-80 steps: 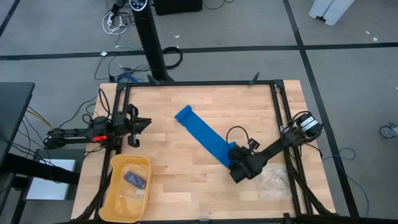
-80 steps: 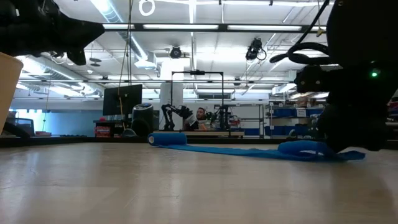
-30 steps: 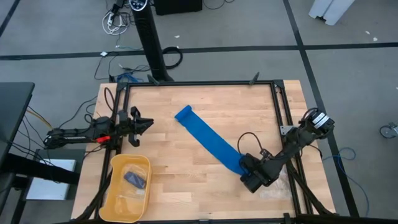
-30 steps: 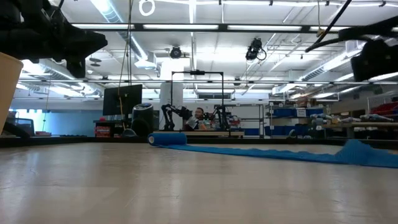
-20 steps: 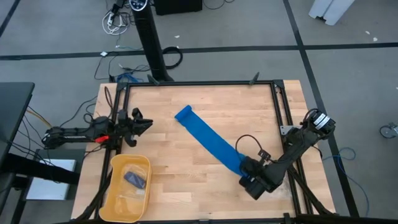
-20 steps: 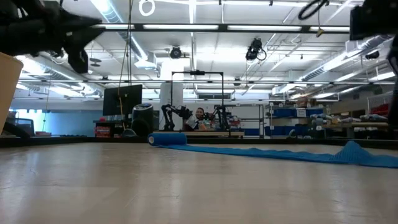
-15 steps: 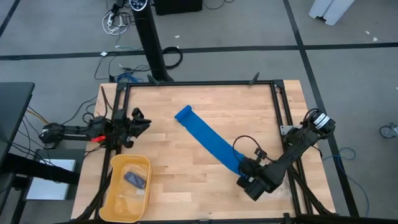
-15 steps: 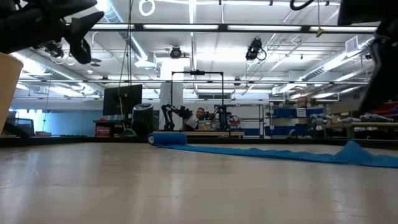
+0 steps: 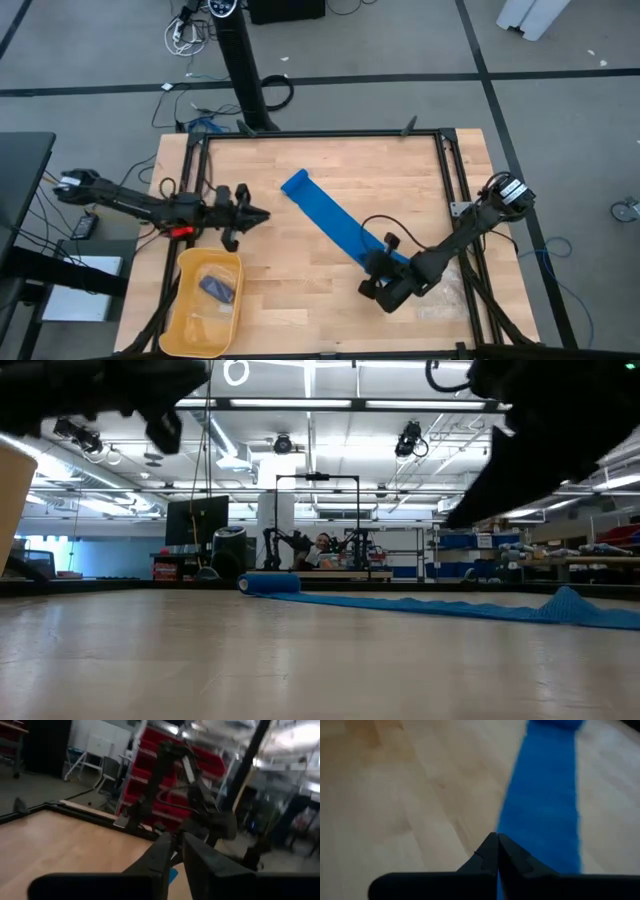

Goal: Roll bandage
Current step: Roll the blue bandage

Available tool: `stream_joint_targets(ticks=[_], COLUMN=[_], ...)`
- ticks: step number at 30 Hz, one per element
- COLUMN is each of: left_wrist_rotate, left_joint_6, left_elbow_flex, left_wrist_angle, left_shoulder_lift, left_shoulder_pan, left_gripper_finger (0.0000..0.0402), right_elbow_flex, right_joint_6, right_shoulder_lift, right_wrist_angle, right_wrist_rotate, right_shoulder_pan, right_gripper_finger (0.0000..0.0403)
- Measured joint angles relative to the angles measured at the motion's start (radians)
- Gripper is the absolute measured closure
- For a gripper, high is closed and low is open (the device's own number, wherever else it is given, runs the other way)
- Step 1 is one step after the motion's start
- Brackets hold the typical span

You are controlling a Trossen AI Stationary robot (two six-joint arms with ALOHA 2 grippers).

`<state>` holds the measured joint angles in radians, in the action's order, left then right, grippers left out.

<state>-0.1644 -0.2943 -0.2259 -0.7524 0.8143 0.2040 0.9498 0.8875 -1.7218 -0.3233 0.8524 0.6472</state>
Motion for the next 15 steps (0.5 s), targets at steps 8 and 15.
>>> stream_joint_targets(ticks=[8, 15], left_wrist_rotate=[-0.349, -0.541], left_joint_6=[-0.043, -0.371], left_elbow_flex=[-0.339, -0.433], left_wrist_angle=[0.380, 0.683], left_shoulder_lift=[0.287, 0.435], left_shoulder_pan=[0.113, 0.158], left_gripper_finger=[0.0395, 0.0398], right_elbow_flex=[-0.035, -0.034], right_joint_6=[-0.222, -0.208], right_shoulder_lift=[0.000, 0.000], right_wrist_angle=[0.232, 0.229], right_wrist_rotate=[0.020, 0.022], right_shoulder_pan=[-0.023, -0.024], right_gripper_finger=[0.0401, 0.0401])
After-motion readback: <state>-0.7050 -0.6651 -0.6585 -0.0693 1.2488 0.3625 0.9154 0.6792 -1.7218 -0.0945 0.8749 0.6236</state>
